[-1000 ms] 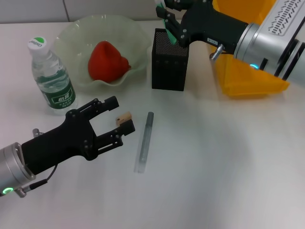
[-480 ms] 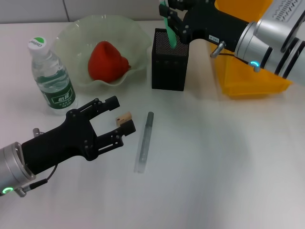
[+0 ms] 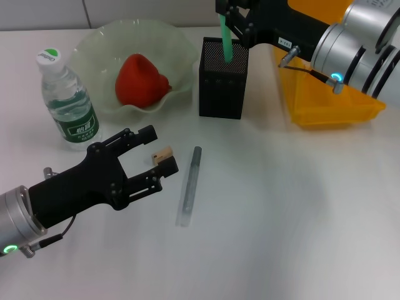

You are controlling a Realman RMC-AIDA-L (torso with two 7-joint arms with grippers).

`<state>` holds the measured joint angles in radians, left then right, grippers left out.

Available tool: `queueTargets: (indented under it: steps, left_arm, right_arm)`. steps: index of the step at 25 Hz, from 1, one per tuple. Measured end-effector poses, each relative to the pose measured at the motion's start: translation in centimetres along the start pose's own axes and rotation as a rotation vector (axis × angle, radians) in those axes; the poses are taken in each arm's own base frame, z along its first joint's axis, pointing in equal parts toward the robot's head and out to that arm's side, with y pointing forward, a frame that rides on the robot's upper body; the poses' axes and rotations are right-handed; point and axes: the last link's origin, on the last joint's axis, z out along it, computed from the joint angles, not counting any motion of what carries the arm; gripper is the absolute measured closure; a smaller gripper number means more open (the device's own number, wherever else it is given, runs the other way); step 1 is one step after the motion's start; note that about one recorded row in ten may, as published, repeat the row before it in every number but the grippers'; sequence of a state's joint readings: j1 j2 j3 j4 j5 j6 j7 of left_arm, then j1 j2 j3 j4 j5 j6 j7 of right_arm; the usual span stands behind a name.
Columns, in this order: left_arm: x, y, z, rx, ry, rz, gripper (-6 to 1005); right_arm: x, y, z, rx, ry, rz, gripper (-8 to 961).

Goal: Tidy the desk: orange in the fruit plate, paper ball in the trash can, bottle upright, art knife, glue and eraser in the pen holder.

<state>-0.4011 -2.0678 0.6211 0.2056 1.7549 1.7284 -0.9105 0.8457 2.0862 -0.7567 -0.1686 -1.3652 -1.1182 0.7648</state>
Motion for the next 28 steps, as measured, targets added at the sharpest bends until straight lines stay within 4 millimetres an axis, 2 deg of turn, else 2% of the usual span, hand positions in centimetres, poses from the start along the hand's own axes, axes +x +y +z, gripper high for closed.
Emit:
queueTargets:
  steps: [25, 28]
  left_arm:
    - [0.28, 0.11, -0.35, -0.018, 0.000, 0.004, 265]
    - [0.33, 0.08, -0.29, -0.021, -0.001, 0.006, 266]
  right_arm:
    - [0.25, 0.05, -0.09, 0.006, 0.006, 0.086, 656]
    - [0.35, 0.04, -0.22, 0.008, 0.007, 0.108, 537]
